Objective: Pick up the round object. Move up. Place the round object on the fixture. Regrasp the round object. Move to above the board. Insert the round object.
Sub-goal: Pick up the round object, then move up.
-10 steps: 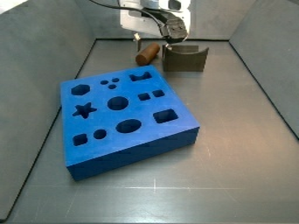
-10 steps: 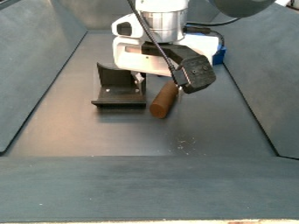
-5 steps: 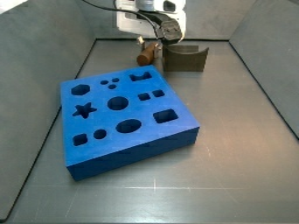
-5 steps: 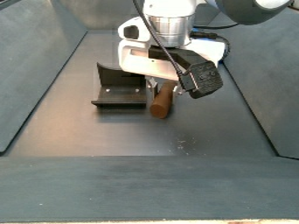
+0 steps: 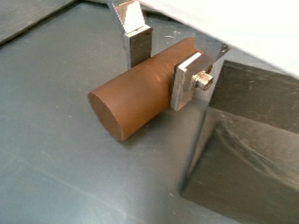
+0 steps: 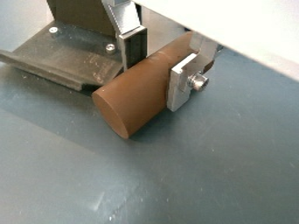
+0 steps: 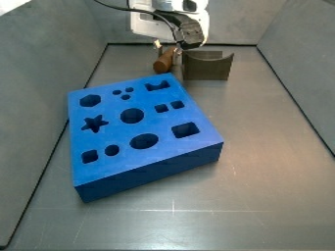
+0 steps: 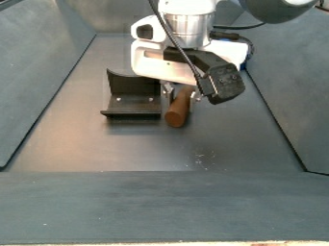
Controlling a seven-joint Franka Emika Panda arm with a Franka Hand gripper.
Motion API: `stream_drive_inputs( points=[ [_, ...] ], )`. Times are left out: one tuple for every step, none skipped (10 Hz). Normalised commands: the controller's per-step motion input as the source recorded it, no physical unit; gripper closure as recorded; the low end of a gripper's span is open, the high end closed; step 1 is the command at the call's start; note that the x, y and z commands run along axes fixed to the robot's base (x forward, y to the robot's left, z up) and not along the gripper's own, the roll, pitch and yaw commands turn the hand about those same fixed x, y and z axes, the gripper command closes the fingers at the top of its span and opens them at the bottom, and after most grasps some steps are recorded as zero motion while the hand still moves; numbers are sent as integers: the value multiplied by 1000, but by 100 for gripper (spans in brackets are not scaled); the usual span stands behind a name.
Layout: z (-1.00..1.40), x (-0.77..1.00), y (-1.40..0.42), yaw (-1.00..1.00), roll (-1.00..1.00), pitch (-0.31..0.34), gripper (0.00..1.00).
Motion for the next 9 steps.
stream_drive_inputs(
  points=[
    [0,0,0,0,0,0,100],
    [0,0,0,0,0,0,100],
    [0,0,0,0,0,0,100],
    [0,0,0,0,0,0,100],
    [0,0,0,0,0,0,100],
    [0,0,0,0,0,0,100],
    [292,0,0,0,0,0,100],
    [268,28,-39,-35,-1,2,100],
    [172,4,-32,-35,3,38,100]
  ],
)
